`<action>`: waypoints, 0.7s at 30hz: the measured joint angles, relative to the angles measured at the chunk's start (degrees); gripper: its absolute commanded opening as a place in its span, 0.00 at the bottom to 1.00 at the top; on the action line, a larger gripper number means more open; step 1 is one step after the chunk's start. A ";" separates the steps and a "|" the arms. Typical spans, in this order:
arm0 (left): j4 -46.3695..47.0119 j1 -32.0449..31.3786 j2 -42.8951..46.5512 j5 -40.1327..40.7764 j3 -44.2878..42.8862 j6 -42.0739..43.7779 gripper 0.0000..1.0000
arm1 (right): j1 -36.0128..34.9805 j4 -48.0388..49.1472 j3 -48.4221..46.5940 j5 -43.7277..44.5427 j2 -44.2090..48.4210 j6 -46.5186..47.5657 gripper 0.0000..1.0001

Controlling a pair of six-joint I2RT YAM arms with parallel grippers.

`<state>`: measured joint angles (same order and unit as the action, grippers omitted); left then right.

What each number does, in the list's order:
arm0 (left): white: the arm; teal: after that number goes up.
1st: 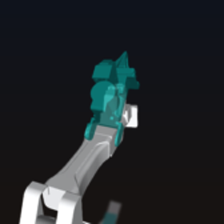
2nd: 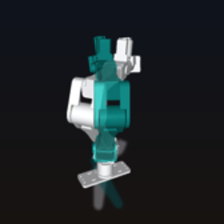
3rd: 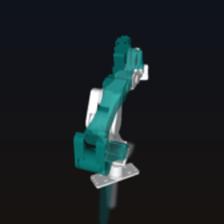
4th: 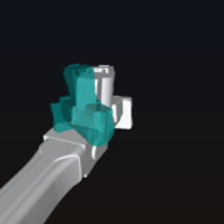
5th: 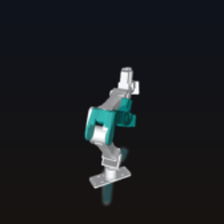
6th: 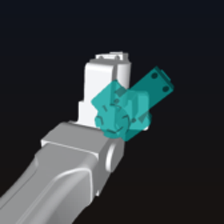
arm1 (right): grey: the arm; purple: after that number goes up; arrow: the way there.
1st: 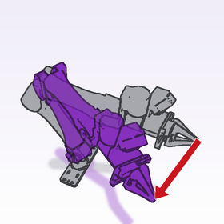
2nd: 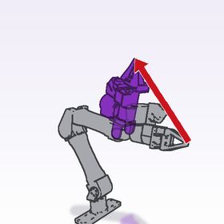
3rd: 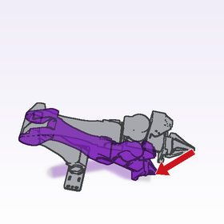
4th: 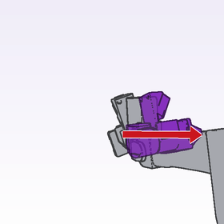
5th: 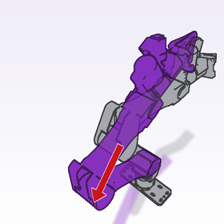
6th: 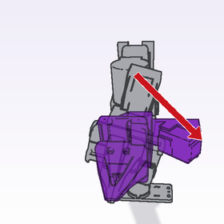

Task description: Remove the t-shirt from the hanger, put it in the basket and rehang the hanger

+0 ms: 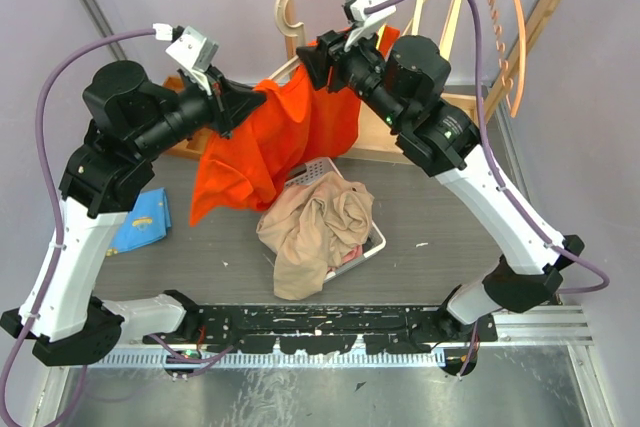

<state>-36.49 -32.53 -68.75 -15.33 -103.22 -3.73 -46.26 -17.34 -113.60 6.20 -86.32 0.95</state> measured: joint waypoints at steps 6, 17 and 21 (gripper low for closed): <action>-0.26 -0.04 0.00 0.72 -0.42 -0.94 0.00 | 1.44 -1.14 2.05 3.21 1.99 0.74 0.52; -0.26 -0.04 0.00 0.72 -0.42 -1.51 0.00 | 1.38 -1.38 2.21 0.63 2.73 1.57 0.60; -0.26 -0.04 0.00 0.68 -0.42 -1.57 0.00 | 1.38 -1.31 2.19 -1.03 2.69 1.90 0.60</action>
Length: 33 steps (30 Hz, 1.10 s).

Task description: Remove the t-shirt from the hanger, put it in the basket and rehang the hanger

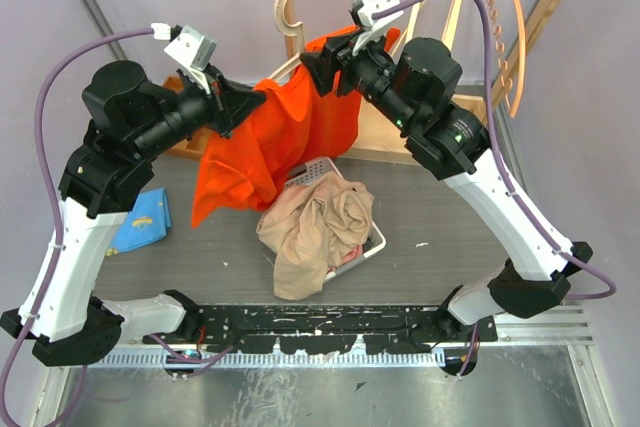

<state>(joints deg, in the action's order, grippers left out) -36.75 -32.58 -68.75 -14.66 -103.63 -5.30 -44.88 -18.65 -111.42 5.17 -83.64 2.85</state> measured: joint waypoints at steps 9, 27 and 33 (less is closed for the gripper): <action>0.00 0.00 0.00 -0.35 0.00 -0.37 0.00 | 0.00 0.33 -2.75 -1.73 -2.25 0.31 0.60; -0.02 0.00 0.07 -3.32 0.00 -0.35 0.00 | 0.00 2.10 -4.15 -1.62 -5.51 0.26 0.43; -0.07 0.00 0.20 -3.80 0.00 -0.37 0.12 | -0.39 2.43 -4.20 -1.49 -5.64 0.13 0.19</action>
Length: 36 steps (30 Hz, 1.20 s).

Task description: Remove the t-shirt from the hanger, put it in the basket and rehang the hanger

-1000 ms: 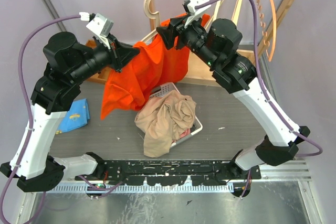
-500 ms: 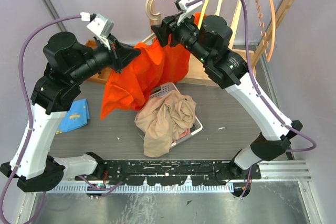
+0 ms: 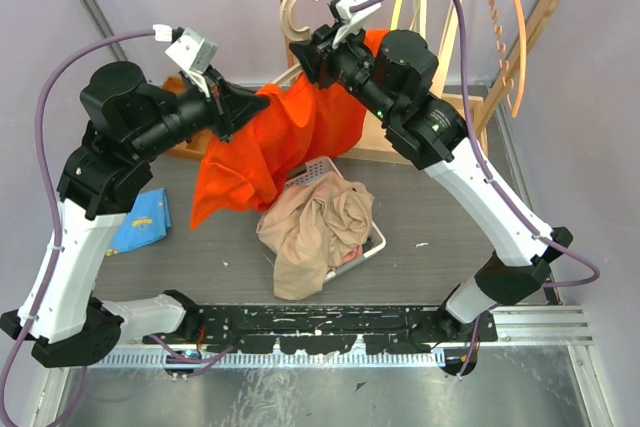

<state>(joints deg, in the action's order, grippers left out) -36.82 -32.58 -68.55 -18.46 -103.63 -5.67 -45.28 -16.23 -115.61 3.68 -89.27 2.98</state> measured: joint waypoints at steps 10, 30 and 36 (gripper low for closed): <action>0.44 0.00 1.88 2.54 0.00 -0.79 0.55 | 0.35 2.34 2.21 2.95 0.02 -0.28 0.10; -7.69 -0.11 13.57 11.67 7.13 -1.73 0.51 | 1.90 5.29 3.10 4.76 0.02 0.11 0.10; -9.16 -0.11 16.74 14.69 10.54 -2.49 0.45 | 1.90 5.51 2.86 4.81 0.02 -0.11 0.10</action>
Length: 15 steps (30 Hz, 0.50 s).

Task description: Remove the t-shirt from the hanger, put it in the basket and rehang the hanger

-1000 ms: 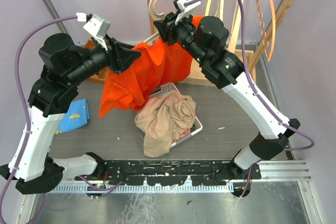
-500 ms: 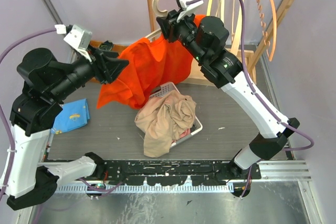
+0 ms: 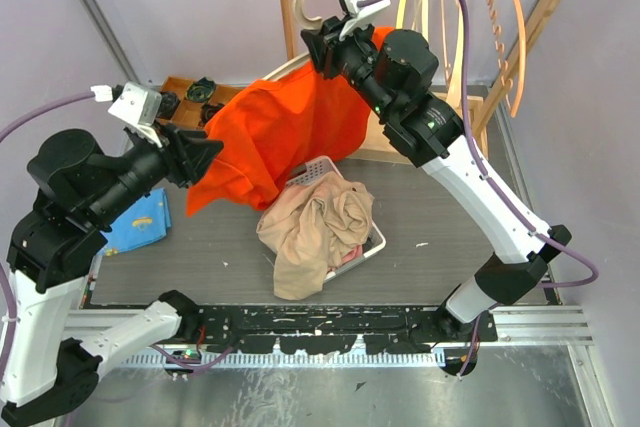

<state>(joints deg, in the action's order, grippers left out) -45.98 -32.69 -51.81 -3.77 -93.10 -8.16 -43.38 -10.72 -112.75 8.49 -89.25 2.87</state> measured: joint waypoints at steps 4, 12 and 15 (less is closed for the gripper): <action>-0.44 0.00 0.90 2.23 2.49 -0.70 0.37 | 0.00 -0.02 -0.07 0.00 0.00 0.00 0.10; -1.55 0.00 1.64 4.31 5.29 -2.38 0.00 | 0.00 -0.04 -0.07 0.00 0.00 0.02 0.10; -1.64 0.00 1.73 4.66 5.46 -2.97 0.00 | 0.00 -0.07 -0.07 0.04 0.00 0.04 0.10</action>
<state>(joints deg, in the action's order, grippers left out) -47.62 -32.69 -50.09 0.89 -87.64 -11.14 -43.38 -10.79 -112.81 8.54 -89.25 2.92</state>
